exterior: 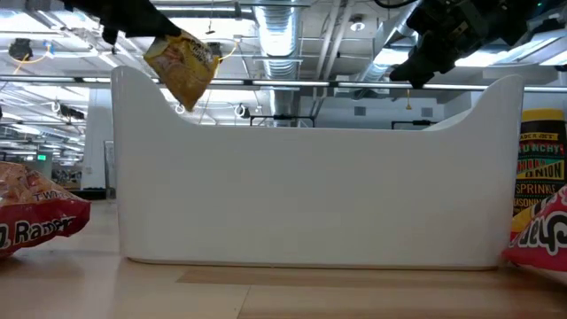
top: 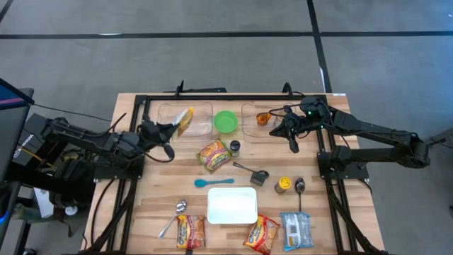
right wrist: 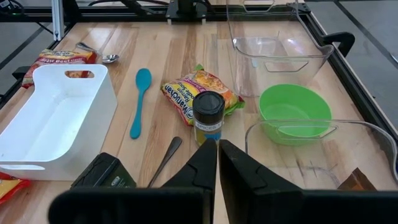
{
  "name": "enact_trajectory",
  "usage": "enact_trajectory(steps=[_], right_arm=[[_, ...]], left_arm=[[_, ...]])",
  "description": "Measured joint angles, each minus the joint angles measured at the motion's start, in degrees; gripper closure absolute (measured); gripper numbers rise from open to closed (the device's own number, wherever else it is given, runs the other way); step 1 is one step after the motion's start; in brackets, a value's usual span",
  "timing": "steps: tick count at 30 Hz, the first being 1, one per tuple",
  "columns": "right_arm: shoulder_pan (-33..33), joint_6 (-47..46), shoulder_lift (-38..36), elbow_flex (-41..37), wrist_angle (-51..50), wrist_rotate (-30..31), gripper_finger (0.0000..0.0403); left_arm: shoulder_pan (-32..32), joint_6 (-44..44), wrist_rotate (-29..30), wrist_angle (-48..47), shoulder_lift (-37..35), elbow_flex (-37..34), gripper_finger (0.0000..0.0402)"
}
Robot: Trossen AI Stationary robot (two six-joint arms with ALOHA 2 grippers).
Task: Pick & Place Food Item
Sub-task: Put the yellow noodle pack into the left transparent bin
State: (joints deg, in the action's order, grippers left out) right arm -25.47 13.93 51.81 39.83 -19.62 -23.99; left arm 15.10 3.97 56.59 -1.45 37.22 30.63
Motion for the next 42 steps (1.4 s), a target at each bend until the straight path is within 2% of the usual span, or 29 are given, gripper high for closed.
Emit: enact_trajectory(steps=[5, 12, 24, 29, 42], right_arm=[[0.01, -0.01, 0.00, 0.00, 0.00, 0.00, 0.0390], [0.02, 0.00, 0.00, 0.00, 0.00, 0.00, 0.0390], [0.02, 0.00, 0.00, 0.00, 0.00, 0.00, 0.0390], [0.00, 0.00, 0.00, 0.00, -0.01, -0.02, 0.0390], [0.02, 0.00, 0.00, 0.00, 0.00, -0.02, 0.0390]], left_arm=[[-2.55, -0.78, 4.60, -0.01, -0.01, 0.00, 0.0396], [-9.59, -0.74, 5.03, 0.04, 0.00, -1.84, 0.0396], [-20.52, -0.03, -0.64, 7.99, 0.00, -10.10, 0.0396], [-23.74, 4.73, -0.72, 8.90, 0.01, -13.47, 0.0396], [-27.15, 8.99, -0.92, 14.41, -0.01, -21.19, 0.0396]])
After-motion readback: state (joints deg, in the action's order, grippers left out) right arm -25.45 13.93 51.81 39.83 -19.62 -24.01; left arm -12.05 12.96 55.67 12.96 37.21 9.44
